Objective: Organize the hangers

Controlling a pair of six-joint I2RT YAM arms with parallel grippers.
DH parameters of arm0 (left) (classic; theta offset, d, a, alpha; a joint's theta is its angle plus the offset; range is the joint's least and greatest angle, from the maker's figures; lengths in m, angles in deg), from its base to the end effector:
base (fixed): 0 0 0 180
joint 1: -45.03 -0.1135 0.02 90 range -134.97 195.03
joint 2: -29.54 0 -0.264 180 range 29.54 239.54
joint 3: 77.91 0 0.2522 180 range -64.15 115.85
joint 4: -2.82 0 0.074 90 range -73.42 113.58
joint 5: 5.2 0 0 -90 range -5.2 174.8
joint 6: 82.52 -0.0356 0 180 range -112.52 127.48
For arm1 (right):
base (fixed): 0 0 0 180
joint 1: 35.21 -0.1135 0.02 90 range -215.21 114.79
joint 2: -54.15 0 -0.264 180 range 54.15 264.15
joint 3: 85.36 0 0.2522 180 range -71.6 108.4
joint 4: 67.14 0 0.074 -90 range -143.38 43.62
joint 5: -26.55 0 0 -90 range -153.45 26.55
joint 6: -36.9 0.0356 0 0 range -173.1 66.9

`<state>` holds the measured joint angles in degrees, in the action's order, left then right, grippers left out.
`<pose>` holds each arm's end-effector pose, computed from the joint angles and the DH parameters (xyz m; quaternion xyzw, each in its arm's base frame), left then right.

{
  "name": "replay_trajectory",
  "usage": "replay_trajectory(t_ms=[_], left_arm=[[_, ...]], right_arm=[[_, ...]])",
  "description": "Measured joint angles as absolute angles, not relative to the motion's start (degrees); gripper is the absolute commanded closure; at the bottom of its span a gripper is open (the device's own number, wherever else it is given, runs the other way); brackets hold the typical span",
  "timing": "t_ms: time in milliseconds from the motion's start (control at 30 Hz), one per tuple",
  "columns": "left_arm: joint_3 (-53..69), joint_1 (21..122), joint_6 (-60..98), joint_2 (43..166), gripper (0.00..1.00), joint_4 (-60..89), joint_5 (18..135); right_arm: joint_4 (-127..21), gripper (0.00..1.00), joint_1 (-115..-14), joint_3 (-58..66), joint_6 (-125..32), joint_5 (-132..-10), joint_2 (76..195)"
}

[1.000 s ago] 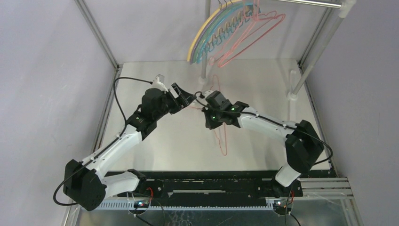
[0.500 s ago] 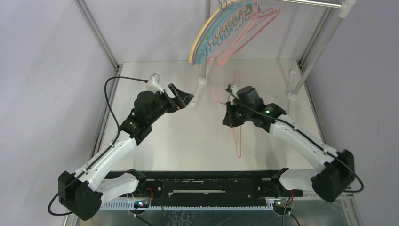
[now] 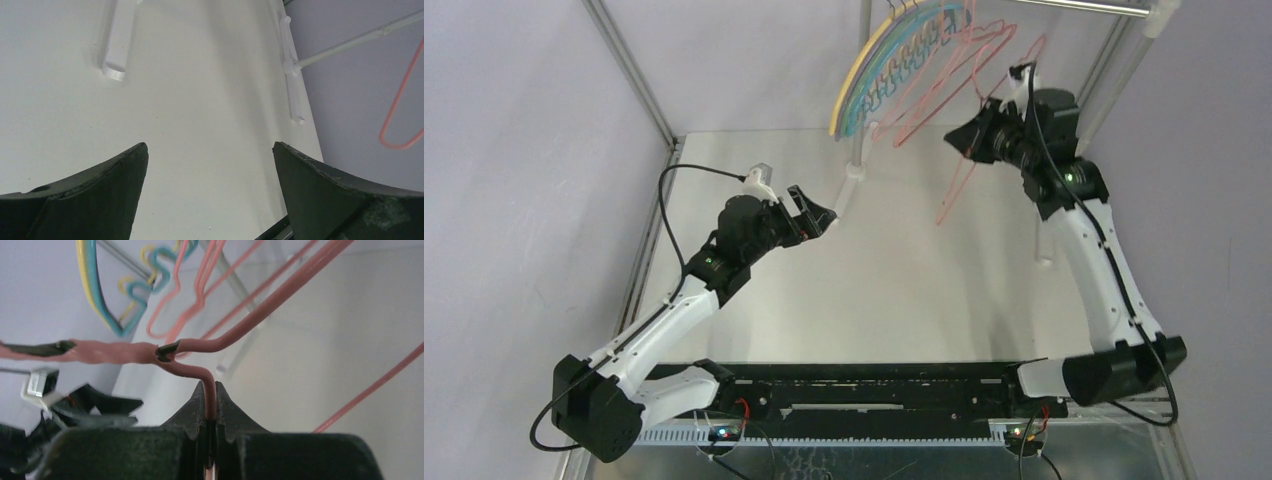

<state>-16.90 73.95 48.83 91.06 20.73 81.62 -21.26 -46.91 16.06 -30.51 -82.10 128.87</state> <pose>0.2181 -0.1227 0.3087 -0.0717 0.8078 -0.3548 0.4651 0.2694 0.0674 0.4461 -0.0171 0.8095 0.2947 0.5074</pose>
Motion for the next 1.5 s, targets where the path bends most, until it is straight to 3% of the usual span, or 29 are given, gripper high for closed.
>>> replay_trajectory(t_ms=[367, 1267, 1300, 1367, 1433, 1467, 1500], left_arm=[[-17.62, 73.95, 47.97, 91.01, 0.00, 20.95, 81.71], [-18.72, 73.95, 42.88, 92.63, 0.01, 25.03, 85.09], [-18.72, 73.95, 42.86, 92.65, 0.01, 25.05, 85.12], [-18.72, 73.93, 42.86, 92.81, 0.01, 25.03, 85.12], [-18.59, 73.95, 42.81, 93.31, 0.00, 25.05, 85.12], [-18.45, 73.95, 42.71, 93.66, 0.00, 25.03, 85.12], [-18.13, 73.95, 42.44, 94.12, 0.01, 25.12, 85.12]], right_arm=[[-24.38, 1.00, -39.61, 34.22, -25.63, -85.67, 146.83], [-31.75, 1.00, -33.36, 46.16, -19.30, -86.93, 161.78], [-31.77, 0.97, -33.21, 46.16, -19.30, -86.91, 161.78], [-31.75, 0.76, -33.01, 46.16, -19.34, -87.00, 161.78], [-31.69, 0.15, -33.01, 46.03, -19.45, -87.02, 161.76], [-31.62, 0.02, -33.04, 45.66, -19.14, -86.91, 161.65], [-31.42, 0.00, -33.04, 44.87, -19.27, -86.69, 161.43]])
